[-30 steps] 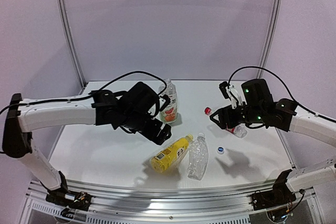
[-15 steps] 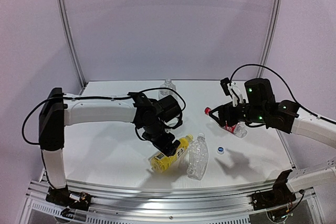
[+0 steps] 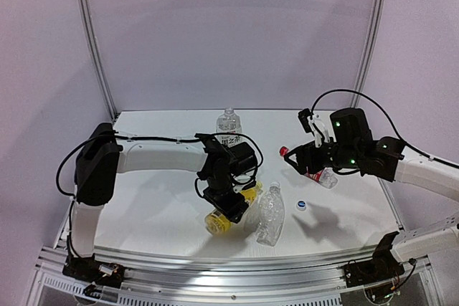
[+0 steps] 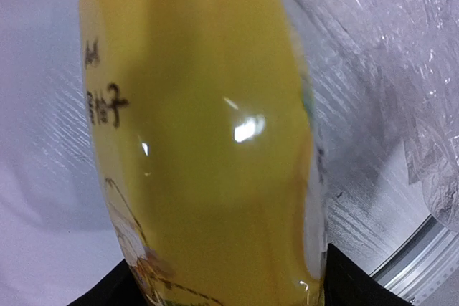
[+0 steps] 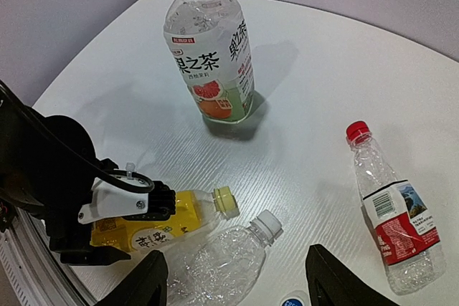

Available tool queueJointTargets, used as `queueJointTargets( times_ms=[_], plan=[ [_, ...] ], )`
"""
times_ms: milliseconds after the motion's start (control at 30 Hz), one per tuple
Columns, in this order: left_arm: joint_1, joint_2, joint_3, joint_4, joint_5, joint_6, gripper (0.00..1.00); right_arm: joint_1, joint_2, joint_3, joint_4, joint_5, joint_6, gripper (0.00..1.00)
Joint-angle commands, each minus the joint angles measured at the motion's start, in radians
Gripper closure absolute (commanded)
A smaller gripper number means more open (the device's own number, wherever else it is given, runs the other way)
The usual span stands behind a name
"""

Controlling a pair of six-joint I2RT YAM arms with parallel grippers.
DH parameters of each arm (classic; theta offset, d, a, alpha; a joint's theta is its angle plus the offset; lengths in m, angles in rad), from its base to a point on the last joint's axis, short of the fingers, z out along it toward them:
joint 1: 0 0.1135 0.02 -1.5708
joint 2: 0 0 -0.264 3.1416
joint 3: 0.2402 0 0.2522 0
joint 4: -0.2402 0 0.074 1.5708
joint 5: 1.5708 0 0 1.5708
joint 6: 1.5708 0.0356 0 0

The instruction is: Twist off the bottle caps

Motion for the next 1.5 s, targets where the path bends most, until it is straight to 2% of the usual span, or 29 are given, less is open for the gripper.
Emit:
queueJointTargets(
  times_ms=[0,167,300,433,600,733,767,800,900,967,1167,1333,1467],
  plan=[
    [-0.003,0.026,0.012,-0.038,0.058,0.033,0.26,0.008,0.009,-0.006,-0.001,0.000,-0.007,0.33],
    [-0.002,0.008,-0.009,-0.035,0.070,0.050,0.36,0.008,0.020,-0.004,-0.003,0.000,-0.009,0.34],
    [-0.005,-0.043,-0.069,-0.003,0.019,0.071,0.42,0.008,0.037,-0.002,-0.004,0.000,-0.009,0.36],
    [-0.011,-0.225,-0.243,0.132,-0.041,0.081,0.52,0.008,0.044,-0.002,0.005,-0.047,-0.002,0.37],
    [-0.083,-0.522,-0.522,0.395,-0.216,0.144,0.51,0.008,0.033,-0.006,0.026,-0.135,0.006,0.37],
    [-0.158,-0.692,-0.741,0.539,-0.245,0.246,0.51,0.008,0.026,-0.017,0.062,-0.264,0.013,0.38],
    [-0.184,-0.719,-0.786,0.572,-0.259,0.267,0.54,0.008,0.031,-0.018,0.078,-0.328,0.017,0.38],
    [-0.213,-0.750,-0.825,0.599,-0.287,0.284,0.60,0.009,0.038,-0.018,0.093,-0.391,0.029,0.39],
    [-0.246,-0.781,-0.913,0.668,-0.385,0.297,0.92,0.008,0.072,0.000,0.101,-0.540,0.050,0.41],
    [-0.252,-0.792,-0.953,0.710,-0.432,0.290,1.00,0.009,0.097,0.013,0.091,-0.612,0.057,0.41],
    [-0.355,-0.761,-0.973,0.753,-0.684,0.348,1.00,0.012,0.206,0.041,0.074,-0.741,0.076,0.40],
    [-0.386,-0.680,-0.939,0.736,-0.773,0.363,1.00,0.035,0.281,0.060,0.068,-0.753,0.078,0.40],
    [-0.387,-0.643,-0.926,0.723,-0.795,0.350,1.00,0.043,0.307,0.069,0.061,-0.773,0.078,0.44]
  ],
)
